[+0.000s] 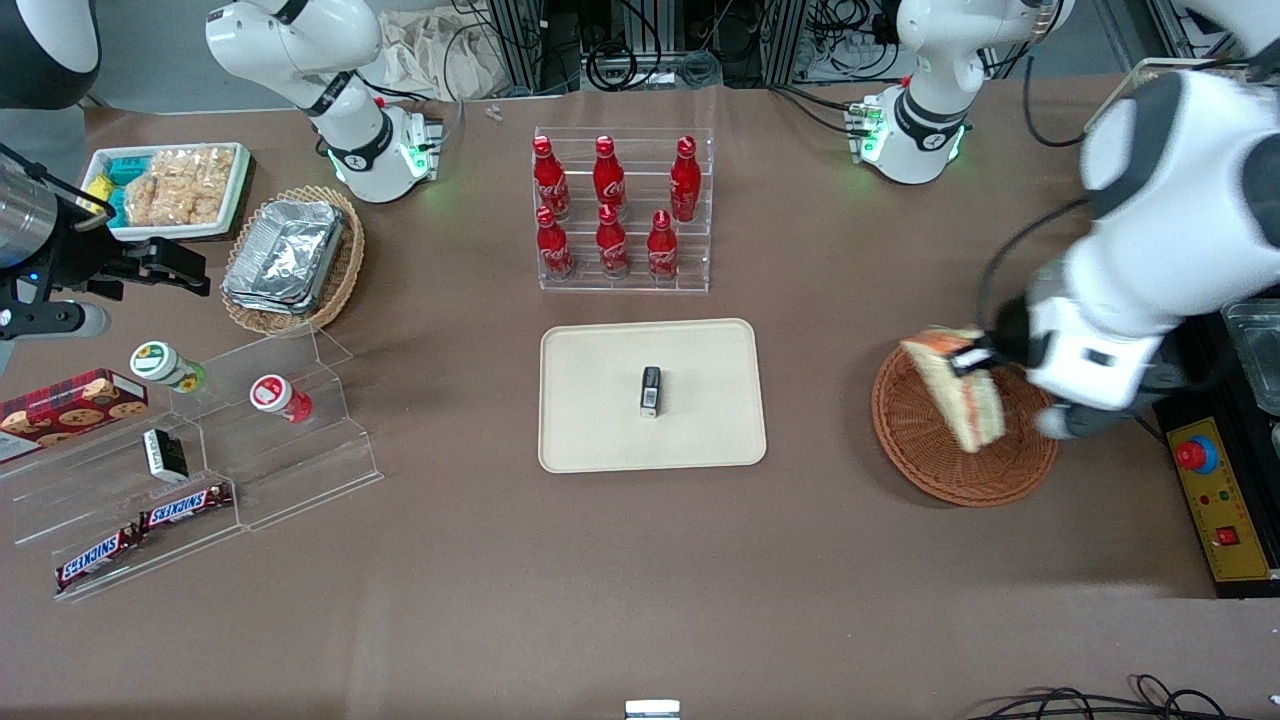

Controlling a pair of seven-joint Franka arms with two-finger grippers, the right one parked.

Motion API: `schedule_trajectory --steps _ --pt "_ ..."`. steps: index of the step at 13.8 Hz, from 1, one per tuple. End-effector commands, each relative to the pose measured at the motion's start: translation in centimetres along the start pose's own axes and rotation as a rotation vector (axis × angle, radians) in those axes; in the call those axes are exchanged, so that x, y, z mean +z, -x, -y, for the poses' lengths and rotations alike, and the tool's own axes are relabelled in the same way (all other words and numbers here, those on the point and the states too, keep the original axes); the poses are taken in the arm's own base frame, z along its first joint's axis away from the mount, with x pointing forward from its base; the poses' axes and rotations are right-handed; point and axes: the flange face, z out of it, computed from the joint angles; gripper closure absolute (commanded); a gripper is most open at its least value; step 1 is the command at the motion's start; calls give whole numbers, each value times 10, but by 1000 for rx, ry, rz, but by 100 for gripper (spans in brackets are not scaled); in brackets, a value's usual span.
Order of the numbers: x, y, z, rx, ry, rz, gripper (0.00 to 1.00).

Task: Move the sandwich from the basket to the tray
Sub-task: 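Carry the sandwich with the left gripper over the cream tray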

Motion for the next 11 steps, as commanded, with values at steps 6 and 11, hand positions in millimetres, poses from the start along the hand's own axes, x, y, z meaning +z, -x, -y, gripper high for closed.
schedule_trajectory --steps 6,11 --pt "216 68 -140 200 -105 131 100" --pt "290 81 -157 241 -128 150 100"
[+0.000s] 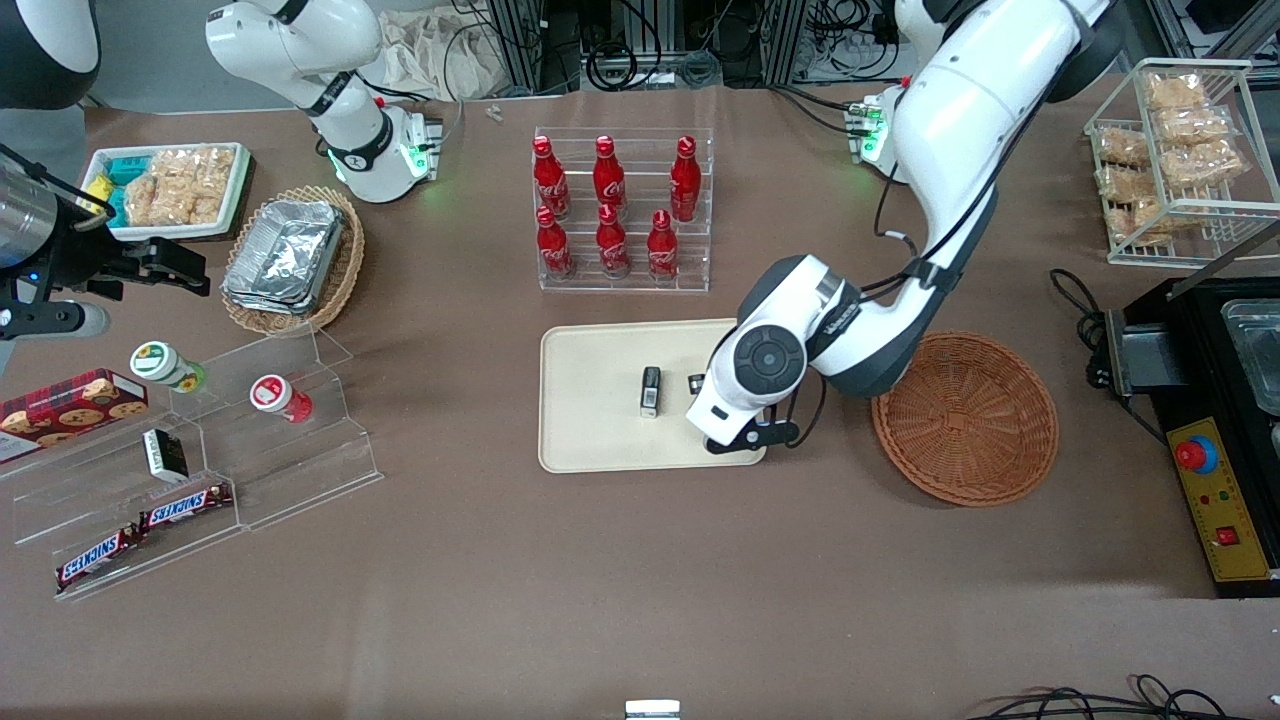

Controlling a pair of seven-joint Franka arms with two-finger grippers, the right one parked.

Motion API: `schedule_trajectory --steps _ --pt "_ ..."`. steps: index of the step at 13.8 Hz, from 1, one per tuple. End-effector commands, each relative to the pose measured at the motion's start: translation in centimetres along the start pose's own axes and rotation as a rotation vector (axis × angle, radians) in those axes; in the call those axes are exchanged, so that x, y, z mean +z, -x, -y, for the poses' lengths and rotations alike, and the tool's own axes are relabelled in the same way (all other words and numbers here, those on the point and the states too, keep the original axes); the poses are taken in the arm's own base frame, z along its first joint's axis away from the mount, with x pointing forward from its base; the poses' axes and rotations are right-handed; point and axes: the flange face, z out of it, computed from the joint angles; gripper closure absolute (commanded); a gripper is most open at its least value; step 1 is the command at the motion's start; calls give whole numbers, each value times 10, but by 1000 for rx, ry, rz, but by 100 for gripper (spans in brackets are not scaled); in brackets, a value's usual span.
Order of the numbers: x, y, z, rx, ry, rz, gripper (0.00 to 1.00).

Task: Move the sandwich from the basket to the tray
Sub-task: 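Carry the sandwich with the left gripper over the cream tray, then lower the sandwich onto the tray beside the black box and release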

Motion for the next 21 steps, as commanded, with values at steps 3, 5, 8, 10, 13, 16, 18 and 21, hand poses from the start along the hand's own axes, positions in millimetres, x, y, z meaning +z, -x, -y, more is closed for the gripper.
schedule_trajectory --steps 3,5,8,10,13,16,18,21 --pt "19 -6 -7 18 -25 -23 100" --pt "25 -8 -7 21 -32 -30 82" --pt "21 -9 -5 25 -33 -34 0" --pt "9 -10 -2 18 -29 -41 0" --pt "-41 -12 17 -5 -24 -64 0" --pt "-127 -4 54 -53 -1 -119 0" --pt "-181 1 93 -80 -3 -160 0" --pt "-238 4 149 -79 15 -182 0"
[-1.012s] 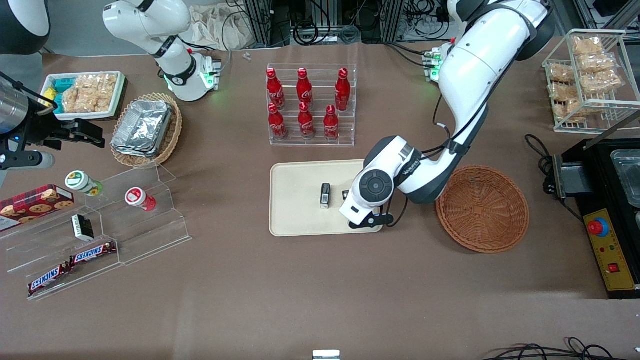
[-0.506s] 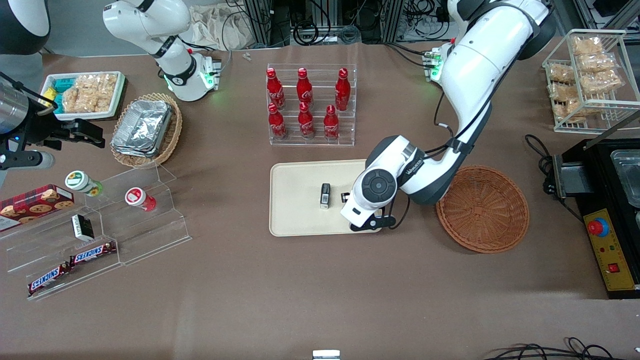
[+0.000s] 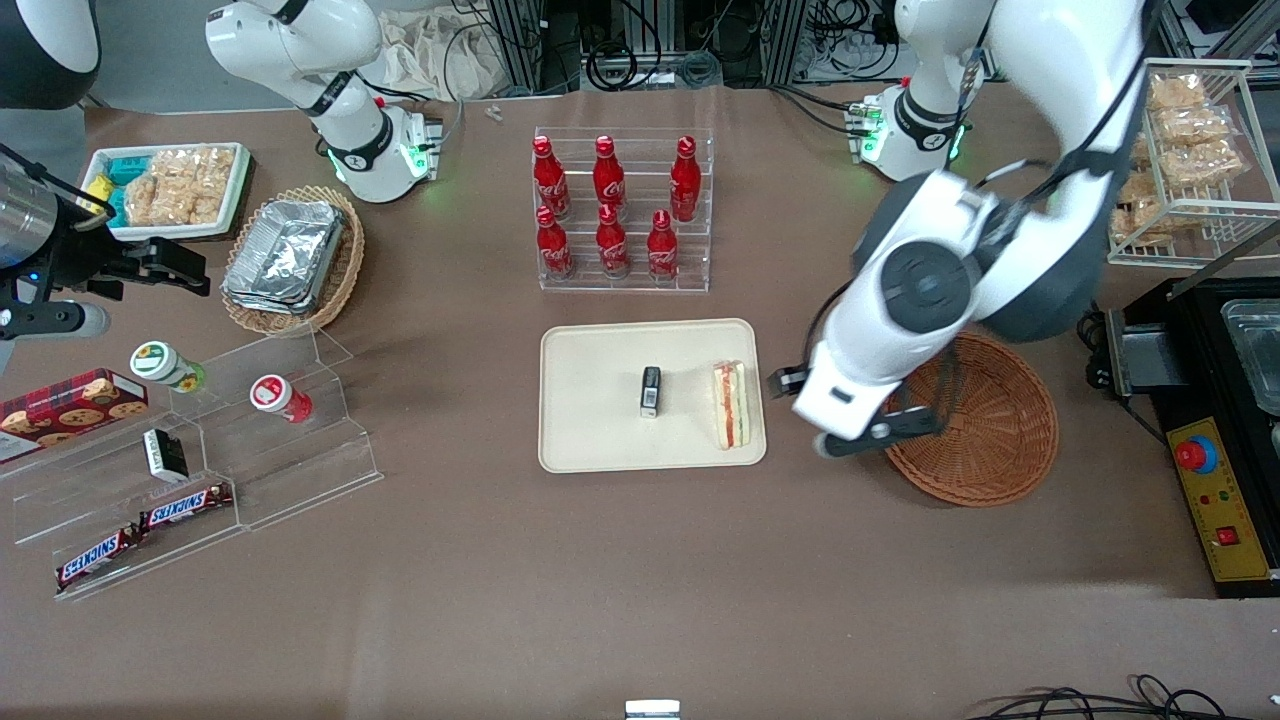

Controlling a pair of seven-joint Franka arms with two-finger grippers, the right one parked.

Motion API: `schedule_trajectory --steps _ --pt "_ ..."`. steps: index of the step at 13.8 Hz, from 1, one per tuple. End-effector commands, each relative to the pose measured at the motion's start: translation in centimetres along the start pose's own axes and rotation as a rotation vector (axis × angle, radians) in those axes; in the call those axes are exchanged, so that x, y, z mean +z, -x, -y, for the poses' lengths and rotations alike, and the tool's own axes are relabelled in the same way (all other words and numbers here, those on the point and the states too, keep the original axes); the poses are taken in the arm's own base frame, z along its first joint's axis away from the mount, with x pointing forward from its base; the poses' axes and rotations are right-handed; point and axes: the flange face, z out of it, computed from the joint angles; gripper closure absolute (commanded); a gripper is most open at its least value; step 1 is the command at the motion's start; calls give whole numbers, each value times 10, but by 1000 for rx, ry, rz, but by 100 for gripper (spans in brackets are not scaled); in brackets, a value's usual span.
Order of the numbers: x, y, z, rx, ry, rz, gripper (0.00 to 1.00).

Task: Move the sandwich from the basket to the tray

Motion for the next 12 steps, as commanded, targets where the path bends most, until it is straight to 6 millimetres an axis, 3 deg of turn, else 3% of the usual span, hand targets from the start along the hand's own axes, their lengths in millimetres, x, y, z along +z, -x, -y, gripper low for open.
schedule_trajectory --steps 1,2,4,5,6,8,12 --pt "-31 0 41 3 10 14 0" --pt "-35 -7 56 -5 5 14 0" --pt "-47 -29 115 5 7 23 0" --pt "-52 -28 125 85 -22 29 0" --pt "-50 -40 153 95 -41 31 0" --pt "-54 -46 189 173 -60 27 0" --pt "-56 -20 233 317 -84 17 0"
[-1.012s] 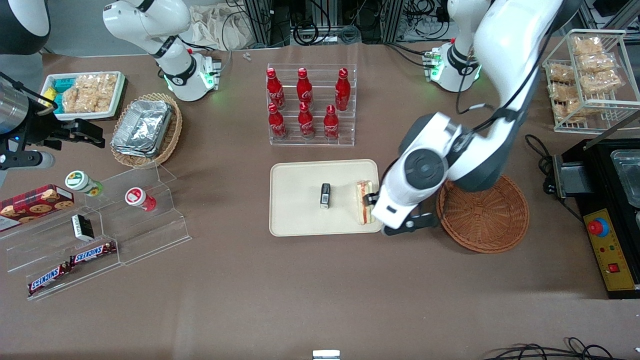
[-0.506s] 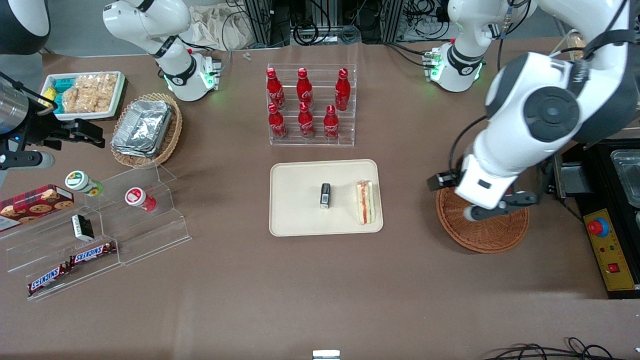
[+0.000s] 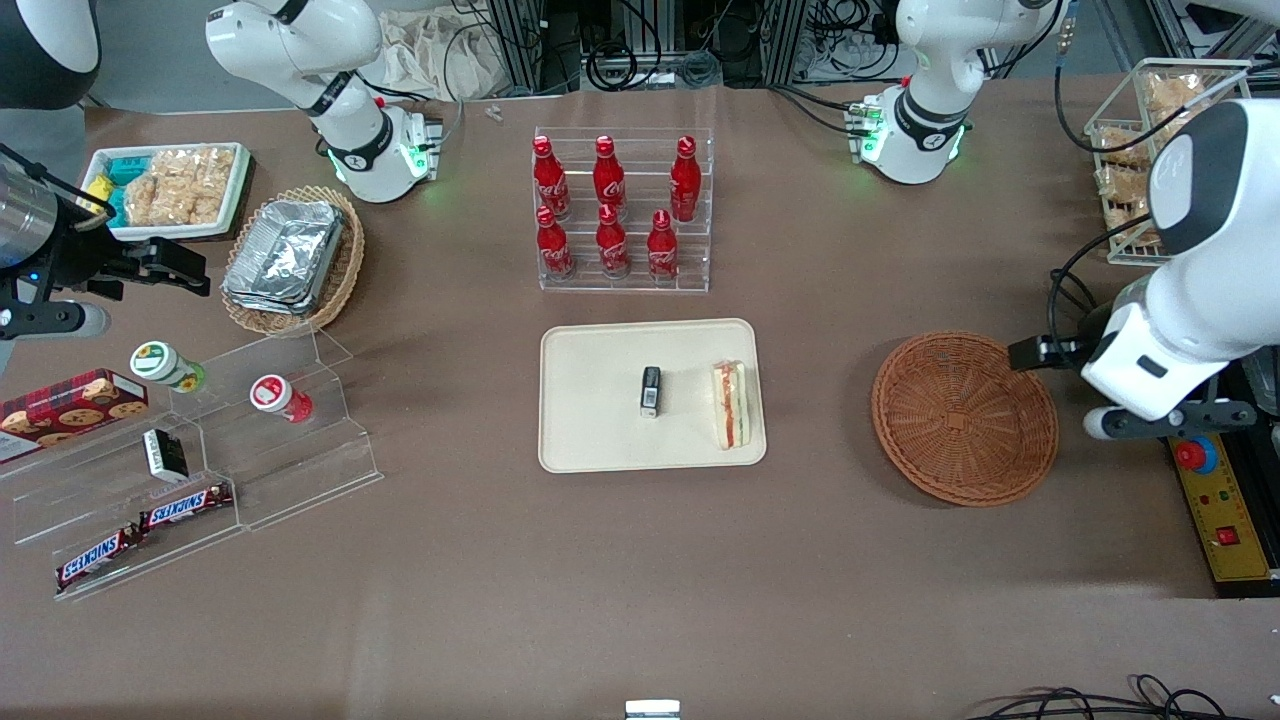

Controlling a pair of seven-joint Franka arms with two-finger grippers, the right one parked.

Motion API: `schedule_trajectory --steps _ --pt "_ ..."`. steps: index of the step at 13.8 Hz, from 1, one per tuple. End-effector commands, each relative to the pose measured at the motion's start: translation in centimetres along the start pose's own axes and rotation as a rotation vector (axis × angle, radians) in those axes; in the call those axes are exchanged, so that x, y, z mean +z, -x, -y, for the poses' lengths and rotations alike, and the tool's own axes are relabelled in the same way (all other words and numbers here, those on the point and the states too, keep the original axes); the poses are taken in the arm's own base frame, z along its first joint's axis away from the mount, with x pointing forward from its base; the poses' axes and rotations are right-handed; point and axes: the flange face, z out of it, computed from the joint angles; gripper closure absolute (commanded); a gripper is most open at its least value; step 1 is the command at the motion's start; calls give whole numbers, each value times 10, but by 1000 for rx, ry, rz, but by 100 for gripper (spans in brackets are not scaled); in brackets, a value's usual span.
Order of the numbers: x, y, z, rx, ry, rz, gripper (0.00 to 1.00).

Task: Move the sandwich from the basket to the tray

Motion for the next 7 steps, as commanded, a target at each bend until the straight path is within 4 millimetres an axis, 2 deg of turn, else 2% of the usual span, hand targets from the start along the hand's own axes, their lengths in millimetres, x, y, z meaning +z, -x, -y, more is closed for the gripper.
schedule_trajectory --steps 1,7 --pt "-1 34 8 97 -8 -9 0" --pt "-23 6 1 86 127 -54 0"
